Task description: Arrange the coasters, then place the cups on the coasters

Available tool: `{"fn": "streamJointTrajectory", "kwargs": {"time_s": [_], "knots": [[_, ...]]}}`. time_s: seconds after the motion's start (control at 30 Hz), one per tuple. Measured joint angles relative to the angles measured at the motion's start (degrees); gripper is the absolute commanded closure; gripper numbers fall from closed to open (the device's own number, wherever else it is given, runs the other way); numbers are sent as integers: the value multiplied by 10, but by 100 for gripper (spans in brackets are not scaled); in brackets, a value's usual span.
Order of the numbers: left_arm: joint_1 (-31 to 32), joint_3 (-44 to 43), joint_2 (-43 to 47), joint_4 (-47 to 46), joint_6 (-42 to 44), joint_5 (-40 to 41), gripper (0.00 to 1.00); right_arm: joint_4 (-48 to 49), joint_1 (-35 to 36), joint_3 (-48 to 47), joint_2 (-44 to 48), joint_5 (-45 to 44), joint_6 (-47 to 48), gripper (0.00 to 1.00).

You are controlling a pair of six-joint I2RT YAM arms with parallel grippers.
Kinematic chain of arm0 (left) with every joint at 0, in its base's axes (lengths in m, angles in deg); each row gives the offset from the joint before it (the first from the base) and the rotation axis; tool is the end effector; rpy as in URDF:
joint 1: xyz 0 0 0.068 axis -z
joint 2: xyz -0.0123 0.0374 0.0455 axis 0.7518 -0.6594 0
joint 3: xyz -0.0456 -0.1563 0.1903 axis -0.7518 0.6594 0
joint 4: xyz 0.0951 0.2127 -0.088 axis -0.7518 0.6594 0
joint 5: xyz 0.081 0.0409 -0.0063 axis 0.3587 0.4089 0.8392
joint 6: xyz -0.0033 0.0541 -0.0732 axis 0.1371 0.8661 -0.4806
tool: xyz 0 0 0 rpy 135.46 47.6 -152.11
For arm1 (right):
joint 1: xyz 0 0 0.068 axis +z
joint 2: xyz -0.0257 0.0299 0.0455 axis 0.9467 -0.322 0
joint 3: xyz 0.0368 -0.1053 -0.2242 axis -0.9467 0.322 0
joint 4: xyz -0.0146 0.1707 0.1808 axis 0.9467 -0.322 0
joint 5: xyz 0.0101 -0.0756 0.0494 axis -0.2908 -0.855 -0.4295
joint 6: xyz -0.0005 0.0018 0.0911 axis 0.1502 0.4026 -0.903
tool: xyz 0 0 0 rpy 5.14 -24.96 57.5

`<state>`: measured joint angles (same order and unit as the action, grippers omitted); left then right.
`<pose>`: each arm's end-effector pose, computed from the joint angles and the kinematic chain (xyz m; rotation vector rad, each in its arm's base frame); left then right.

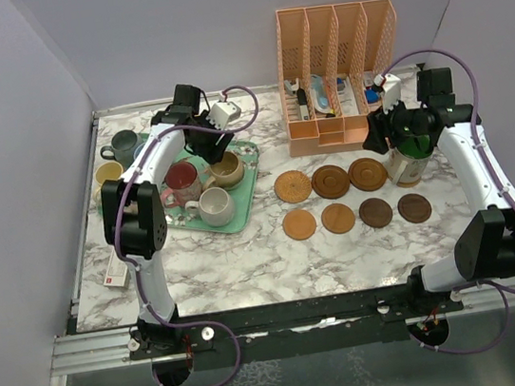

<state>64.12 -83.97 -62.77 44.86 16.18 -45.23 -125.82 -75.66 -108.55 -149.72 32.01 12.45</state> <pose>0.4223 -0.1414 0.2034 1.1128 2.2542 -0.2700 0.3111 0.0202 0.2725 -0.6453 2.2423 0.4547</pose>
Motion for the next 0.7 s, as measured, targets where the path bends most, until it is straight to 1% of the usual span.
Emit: {"fn": "streamJointTrajectory", "kwargs": {"time_s": [0.13, 0.37, 0.5, 0.6, 0.7], "knots": [[-1, 3, 11, 3, 0, 0, 39, 0, 0, 0, 0, 0, -2, 46], [-17, 17, 91, 16, 2, 2, 41, 0, 0, 0, 0, 2, -2, 46], [-54, 17, 129, 44, 16, 4, 39, 0, 0, 0, 0, 4, -2, 46], [-84, 20, 142, 69, 31, 10, 38, 0, 0, 0, 0, 8, -2, 46], [-111, 33, 147, 94, 44, 17, 38, 0, 0, 0, 0, 12, -2, 46]]}}
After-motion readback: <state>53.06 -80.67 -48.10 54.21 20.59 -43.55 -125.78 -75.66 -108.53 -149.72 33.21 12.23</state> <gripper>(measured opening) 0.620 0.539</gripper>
